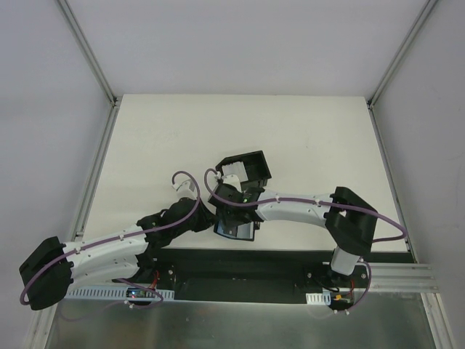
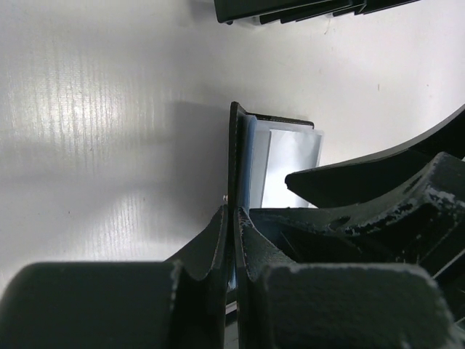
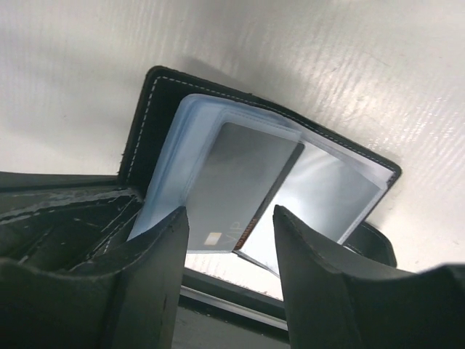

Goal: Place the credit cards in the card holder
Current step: Turn over the card slot in the card holder.

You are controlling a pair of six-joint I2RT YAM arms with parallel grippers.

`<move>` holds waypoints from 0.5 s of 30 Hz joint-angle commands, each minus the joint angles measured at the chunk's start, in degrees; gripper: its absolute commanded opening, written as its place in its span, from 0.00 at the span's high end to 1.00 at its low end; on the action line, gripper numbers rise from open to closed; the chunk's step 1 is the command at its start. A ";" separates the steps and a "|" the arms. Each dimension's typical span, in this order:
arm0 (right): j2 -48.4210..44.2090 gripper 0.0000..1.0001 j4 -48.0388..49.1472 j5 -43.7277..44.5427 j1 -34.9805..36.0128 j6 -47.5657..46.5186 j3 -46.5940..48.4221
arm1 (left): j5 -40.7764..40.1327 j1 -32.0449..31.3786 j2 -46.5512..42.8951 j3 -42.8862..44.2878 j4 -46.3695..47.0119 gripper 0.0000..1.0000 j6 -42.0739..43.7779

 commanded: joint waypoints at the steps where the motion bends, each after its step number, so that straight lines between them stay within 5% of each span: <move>1: -1.61 0.49 -4.77 3.87 0.41 -0.32 2.89 | -0.46 -0.14 -1.41 -1.06 2.41 1.00 -0.66; 9: -5.03 0.50 -3.02 3.08 0.42 -0.67 0.79 | -0.20 -0.23 -1.23 -0.97 2.41 1.00 -0.75; 15: -13.11 0.49 11.29 -2.71 1.29 -5.23 -9.75 | -0.29 -0.14 -0.79 -0.88 2.41 1.00 -1.19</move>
